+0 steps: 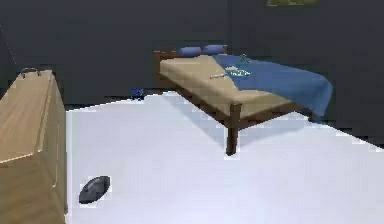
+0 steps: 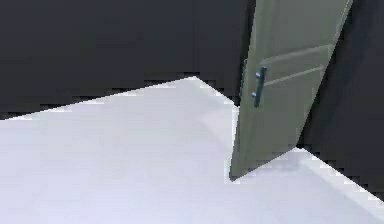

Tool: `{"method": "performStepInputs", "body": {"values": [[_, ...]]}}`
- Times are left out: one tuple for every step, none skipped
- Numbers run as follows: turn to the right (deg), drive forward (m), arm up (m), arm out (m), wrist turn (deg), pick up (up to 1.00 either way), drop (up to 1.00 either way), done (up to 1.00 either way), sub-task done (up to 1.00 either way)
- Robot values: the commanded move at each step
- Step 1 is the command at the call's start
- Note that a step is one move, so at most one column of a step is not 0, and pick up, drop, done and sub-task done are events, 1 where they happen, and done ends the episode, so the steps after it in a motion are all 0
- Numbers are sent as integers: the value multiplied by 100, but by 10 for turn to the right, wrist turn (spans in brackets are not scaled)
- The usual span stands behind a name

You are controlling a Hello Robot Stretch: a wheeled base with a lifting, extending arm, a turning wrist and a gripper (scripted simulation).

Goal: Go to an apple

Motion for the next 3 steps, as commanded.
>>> {"method": "performStepInputs", "body": {"values": [[450,0,0,0,0,0,0,0,0],[300,0,0,0,0,0,0,0,0],[0,100,0,0,0,0,0,0,0]]}}
